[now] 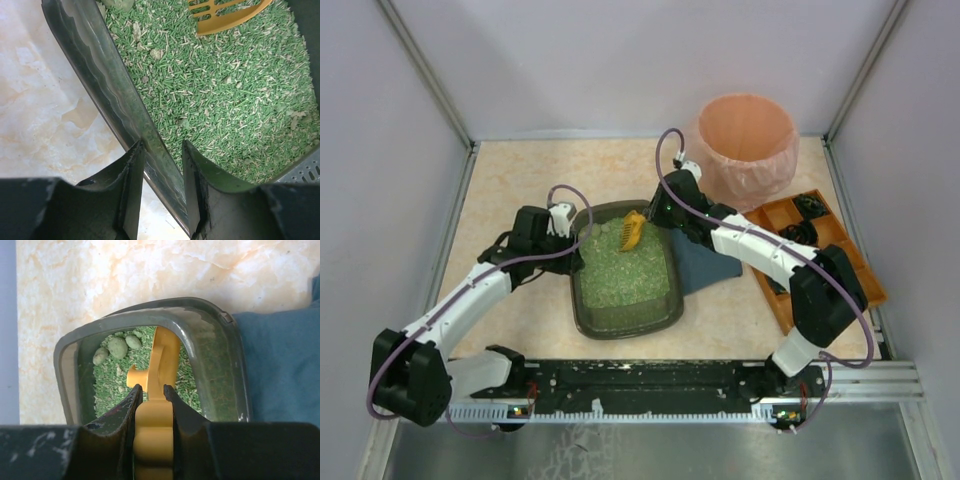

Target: Clean the litter box

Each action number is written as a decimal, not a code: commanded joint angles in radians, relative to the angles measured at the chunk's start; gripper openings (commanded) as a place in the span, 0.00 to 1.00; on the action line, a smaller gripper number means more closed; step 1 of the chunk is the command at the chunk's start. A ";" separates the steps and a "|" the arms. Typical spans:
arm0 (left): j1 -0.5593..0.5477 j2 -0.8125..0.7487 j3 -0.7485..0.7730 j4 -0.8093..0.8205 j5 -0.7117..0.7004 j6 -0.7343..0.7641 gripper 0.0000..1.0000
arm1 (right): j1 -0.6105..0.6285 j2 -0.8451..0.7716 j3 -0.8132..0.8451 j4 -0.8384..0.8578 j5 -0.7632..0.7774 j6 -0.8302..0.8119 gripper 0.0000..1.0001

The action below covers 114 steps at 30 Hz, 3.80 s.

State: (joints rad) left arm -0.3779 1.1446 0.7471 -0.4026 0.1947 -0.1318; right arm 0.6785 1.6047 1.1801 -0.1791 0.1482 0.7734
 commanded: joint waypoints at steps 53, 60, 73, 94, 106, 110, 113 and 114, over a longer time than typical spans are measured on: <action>-0.054 -0.051 0.025 -0.023 -0.118 0.006 0.46 | -0.019 -0.199 -0.475 0.553 -0.365 0.209 0.00; -0.053 -0.118 0.012 -0.006 -0.163 0.003 0.48 | -0.058 -0.310 -0.582 0.637 -0.385 0.259 0.00; -0.055 -0.143 0.006 0.001 -0.181 -0.001 0.49 | -0.191 -0.448 -0.846 1.020 -0.577 0.494 0.00; -0.054 -0.149 0.004 0.004 -0.181 0.000 0.49 | -0.284 -0.476 -0.926 1.150 -0.652 0.582 0.00; -0.055 -0.153 0.002 0.009 -0.181 0.001 0.49 | -0.198 -0.390 -0.840 1.193 -0.734 0.537 0.00; -0.055 -0.148 0.006 0.005 -0.175 0.001 0.49 | -0.273 -0.449 -0.931 1.168 -0.642 0.588 0.00; -0.054 -0.154 0.002 0.009 -0.182 0.000 0.49 | -0.211 -0.404 -0.859 1.180 -0.715 0.537 0.00; -0.053 -0.152 0.001 0.012 -0.181 0.001 0.49 | -0.207 -0.388 -0.849 1.198 -0.744 0.535 0.00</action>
State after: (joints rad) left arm -0.4259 1.0092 0.7574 -0.4187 0.0151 -0.1307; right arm 0.4267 1.1904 0.2638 0.9344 -0.5247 1.3441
